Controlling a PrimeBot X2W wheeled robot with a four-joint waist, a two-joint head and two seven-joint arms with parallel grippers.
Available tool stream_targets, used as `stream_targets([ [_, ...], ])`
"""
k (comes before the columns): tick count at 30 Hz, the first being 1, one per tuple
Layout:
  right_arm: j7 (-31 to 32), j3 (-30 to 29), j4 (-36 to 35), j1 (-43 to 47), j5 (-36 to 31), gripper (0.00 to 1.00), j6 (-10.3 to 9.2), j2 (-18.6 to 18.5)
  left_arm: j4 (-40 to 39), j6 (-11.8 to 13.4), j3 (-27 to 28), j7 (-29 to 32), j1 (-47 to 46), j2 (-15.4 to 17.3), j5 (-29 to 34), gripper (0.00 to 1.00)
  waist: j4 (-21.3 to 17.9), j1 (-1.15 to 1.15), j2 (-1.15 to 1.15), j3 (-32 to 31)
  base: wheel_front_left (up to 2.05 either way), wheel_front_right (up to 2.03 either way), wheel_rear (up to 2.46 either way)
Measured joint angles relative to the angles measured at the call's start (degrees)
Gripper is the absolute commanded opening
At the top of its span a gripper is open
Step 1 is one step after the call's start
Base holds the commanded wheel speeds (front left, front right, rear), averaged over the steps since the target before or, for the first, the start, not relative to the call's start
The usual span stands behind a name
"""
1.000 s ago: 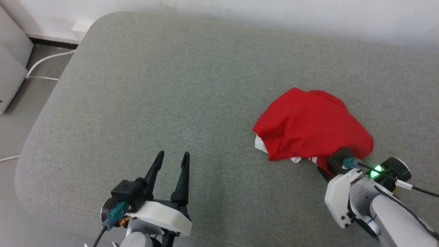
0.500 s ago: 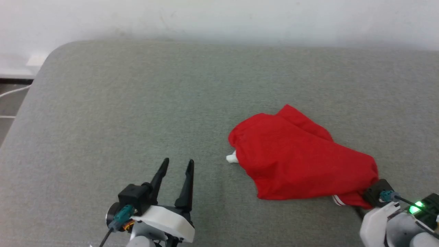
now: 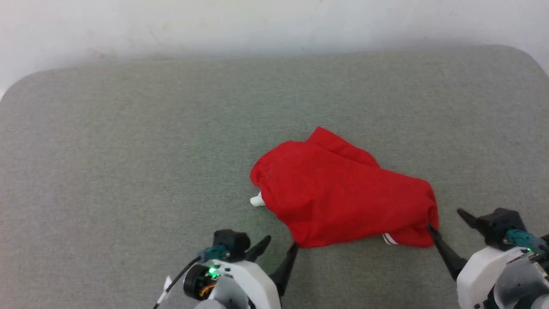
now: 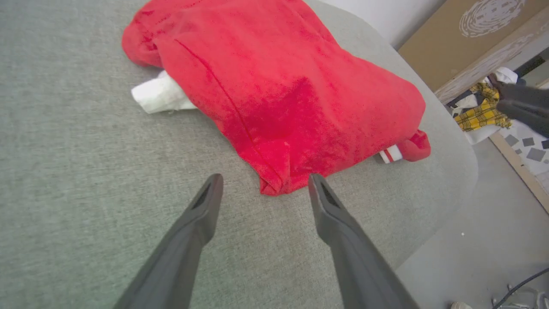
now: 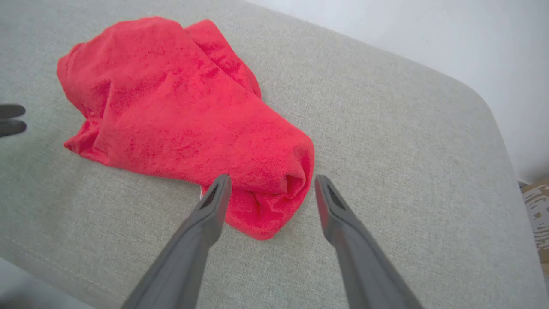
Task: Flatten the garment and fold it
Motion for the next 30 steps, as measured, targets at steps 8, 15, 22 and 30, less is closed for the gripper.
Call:
stream_targets([
  [8,-7.38,-5.34,-3.97,-0.38,-6.39,1.0,0.01,4.01,2.59,3.44,-3.63,8.94,-5.97,-0.13,-0.65,1.0,-3.03,0.01,0.0,2.85,0.0,0.0,0.0],
  [15,-12.65,-6.33,-2.4,-2.56,-9.5,1.0,0.01,7.72,6.86,5.12,-5.68,13.73,-12.1,0.11,2.18,1.0,-4.95,0.01,0.0,6.17,0.0,0.0,0.0],
  [22,-15.26,-7.59,0.49,-3.02,-11.83,1.0,0.01,9.67,7.13,2.47,-5.95,12.79,-13.13,1.21,0.83,0.0,-5.1,0.01,0.0,7.16,0.0,0.0,0.0],
  [30,-16.71,-10.27,2.16,-2.72,-13.55,1.0,0.01,11.06,-2.97,3.59,-0.92,4.24,-5.4,4.13,-2.0,0.0,-2.74,0.01,0.0,3.86,0.0,0.0,0.0],
])
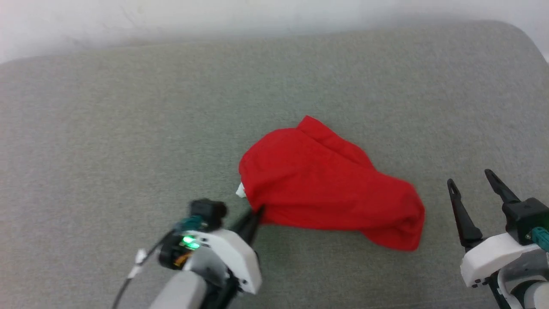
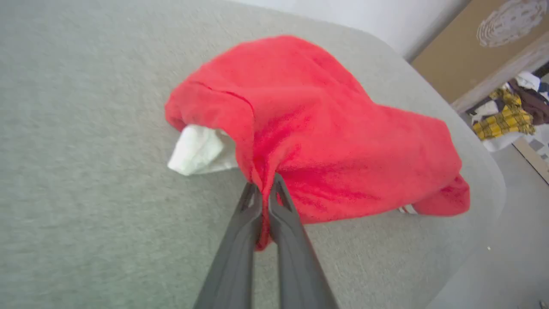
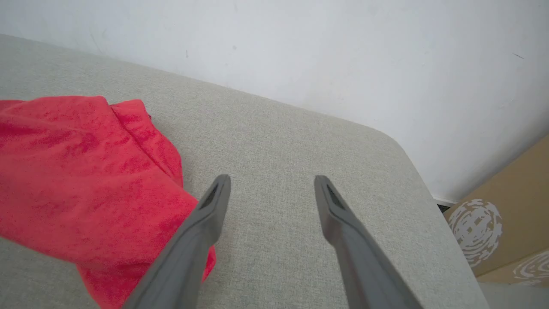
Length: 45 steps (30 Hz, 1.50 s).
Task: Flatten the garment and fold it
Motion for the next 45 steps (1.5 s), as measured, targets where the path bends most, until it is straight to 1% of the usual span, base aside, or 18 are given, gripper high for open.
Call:
stream_targets([
  [6,-0.42,-0.21,0.09,0.11,-0.66,1.0,0.0,1.15,-12.85,4.77,7.77,-4.38,1.43,5.25,0.05,0.0,3.04,-0.01,0.0,-2.43,0.0,0.0,0.0],
  [10,-0.51,0.22,0.29,0.07,-0.8,1.0,0.0,1.88,-19.26,7.64,12.85,-7.05,-0.19,7.61,0.81,0.0,4.11,-0.01,0.0,-3.59,0.0,0.0,0.0],
  [13,-1.0,0.44,0.64,-0.05,-1.1,1.0,0.0,2.57,-22.72,8.35,15.18,-9.12,-3.92,9.05,2.04,0.0,3.91,0.0,0.0,-3.8,0.0,0.0,0.0],
  [16,-1.56,0.03,1.53,-0.1,-1.11,1.0,0.0,2.93,-24.74,8.55,15.48,-10.79,-7.99,9.58,3.48,0.0,3.06,-0.01,0.0,-3.59,0.0,0.0,0.0],
  [18,-1.85,-0.29,1.92,-0.2,-1.24,1.0,0.0,3.44,-25.05,7.61,13.73,-10.79,-10.15,9.57,4.32,0.0,2.36,0.0,0.0,-3.3,0.0,0.0,0.0],
  [21,-2.36,-0.68,2.61,-0.55,-1.64,1.0,0.0,4.15,-22.85,5.37,8.17,-8.2,-11.14,8.57,5.26,0.0,1.33,-0.01,0.0,-2.81,0.0,0.0,0.0],
  [23,-2.64,-0.7,3.1,-0.93,-1.78,1.0,0.0,4.65,-19.13,3.82,3.77,-5.54,-10.94,6.86,5.34,0.0,0.67,0.0,0.0,-2.43,0.0,0.0,0.0],
  [26,-2.96,-0.64,3.8,-1.43,-1.92,1.0,0.0,5.31,-11.81,0.85,-2.9,-1.76,-9.44,4.14,5.04,0.0,-0.25,0.0,0.0,-1.82,0.0,0.0,0.0],
  [28,-3.03,-0.59,4.1,-1.5,-2.13,1.0,0.0,5.65,-7.19,-0.99,-7.06,-0.63,-7.58,2.44,5.04,0.0,-0.79,0.0,0.0,-1.35,0.0,0.0,0.0],
  [32,-3.33,-0.96,4.77,-1.65,-2.21,1.0,0.0,5.87,0.31,-3.08,-14.58,0.05,-5.09,-0.57,5.14,0.0,-1.38,0.0,0.0,-0.41,0.0,0.0,0.0],
  [36,-3.27,-1.82,5.31,-1.75,-2.42,1.0,0.0,5.86,5.21,-4.07,-19.8,-1.38,-4.8,-1.97,5.13,0.0,-1.05,0.0,0.0,-0.03,0.0,0.0,0.0],
  [37,-3.26,-1.89,5.38,-1.75,-2.45,1.0,0.0,5.86,6.0,-4.07,-20.7,-2.07,-4.81,-2.19,5.13,0.47,-0.83,0.0,0.0,-0.08,0.0,0.0,0.0],
  [38,-3.25,-1.87,5.49,-1.76,-2.45,1.0,0.0,5.87,6.82,-4.08,-21.16,-2.89,-4.82,-2.44,5.1,1.0,-0.57,0.0,0.0,-0.15,0.0,0.0,0.0],
  [41,-3.25,-1.81,5.63,-1.77,-2.21,1.0,0.0,5.78,8.4,-4.1,-20.84,-6.09,-5.11,-2.92,4.66,1.0,0.36,0.0,0.0,-0.57,0.0,0.0,0.0],
  [45,-3.03,-1.04,5.47,-1.77,-1.69,1.0,0.0,4.97,7.94,-3.72,-18.14,-11.2,-6.42,-3.09,3.82,1.0,2.15,0.0,0.0,-1.39,0.0,0.0,0.0],
])
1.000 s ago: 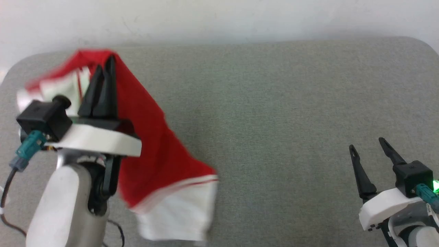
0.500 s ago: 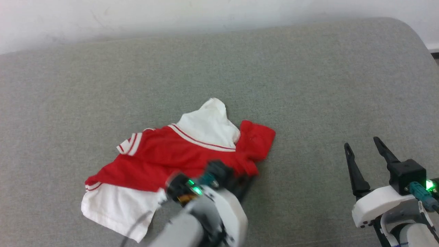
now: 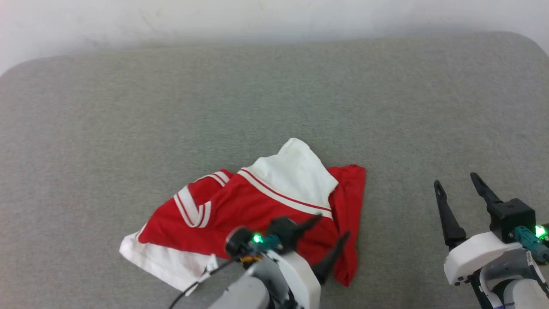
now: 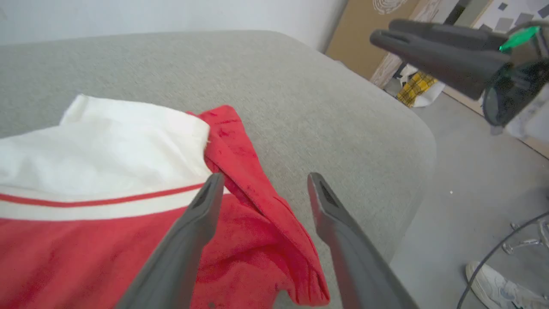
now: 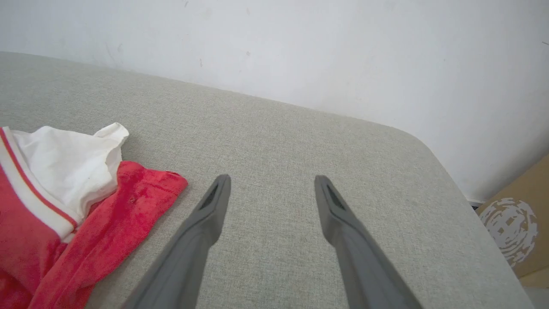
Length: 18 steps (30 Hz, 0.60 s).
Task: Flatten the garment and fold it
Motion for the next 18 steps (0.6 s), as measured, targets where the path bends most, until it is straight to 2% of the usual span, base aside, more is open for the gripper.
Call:
stream_targets([
  [3,0.96,1.55,-0.21,-0.1,0.94,1.0,0.0,-1.29,-2.41,1.52,3.23,-3.61,-0.86,0.82,-0.88,1.0,1.68,0.0,0.0,-0.7,0.0,0.0,0.0],
  [8,4.13,6.55,-0.05,-2.25,3.94,1.0,-0.01,-4.32,-7.76,6.99,11.02,-8.86,-1.05,5.21,-0.9,1.0,5.02,0.0,0.0,-1.62,0.0,0.0,0.0],
  [13,9.54,13.8,1.82,-7.14,8.48,1.0,0.0,-7.86,-12.93,12.27,19.81,-10.47,2.6,9.06,-0.81,1.0,8.8,0.0,0.0,-1.81,0.0,0.0,0.0],
  [15,12.12,16.9,3.16,-9.61,10.59,1.0,0.0,-9.54,-16.05,13.23,22.91,-10.5,5.52,9.23,-0.3,1.0,10.35,0.0,0.0,-1.6,0.0,0.0,0.0],
  [18,16.1,21.5,5.52,-14.23,13.55,1.0,0.0,-12.32,-19.7,13.35,24.59,-10.5,9.05,8.44,2.16,1.0,12.7,0.0,0.0,-0.99,0.0,0.0,0.0],
])
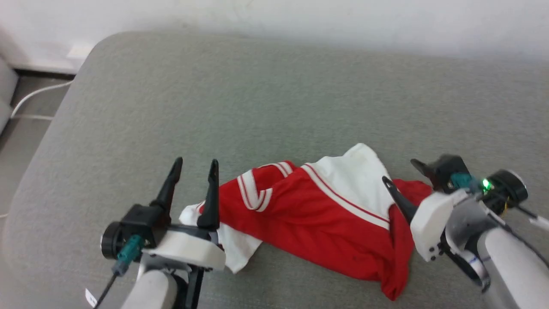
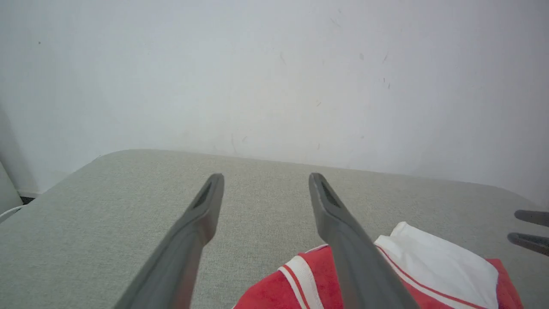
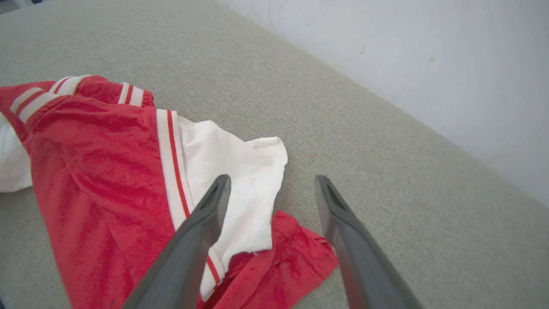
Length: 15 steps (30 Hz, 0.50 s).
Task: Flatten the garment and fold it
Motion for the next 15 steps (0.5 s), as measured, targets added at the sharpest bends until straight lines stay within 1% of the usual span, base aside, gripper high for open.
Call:
stream_targets([
  [3,3.81,3.58,3.25,-5.3,2.87,1.0,0.0,-2.27,-1.14,-0.36,0.67,0.01,2.58,-2.01,1.81,1.0,2.4,0.0,-0.01,0.92,0.0,0.0,0.0],
  [6,7.9,5.53,7.71,-10.22,5.27,1.0,-0.01,-4.16,-1.3,-1.76,1.03,0.0,3.75,-4.61,2.74,1.0,4.85,0.0,-0.01,2.02,0.0,0.0,0.0],
  [9,11.6,7.32,13.08,-14.23,5.86,1.0,-0.01,-6.22,-0.78,-3.2,1.14,0.0,3.84,-6.45,3.71,1.0,7.39,0.01,-0.01,3.2,0.0,0.0,0.0],
  [13,14.26,9.76,19.13,-17.69,8.25,1.0,0.0,-7.26,0.03,-4.65,1.49,0.0,3.82,-7.94,4.31,1.0,10.8,0.01,-0.01,4.79,0.0,0.0,0.0],
  [15,14.75,11.61,21.31,-18.71,9.48,1.0,0.0,-7.47,0.3,-4.93,1.86,0.01,3.82,-8.44,4.68,1.0,12.35,0.01,-0.01,5.56,0.0,0.0,0.0],
])
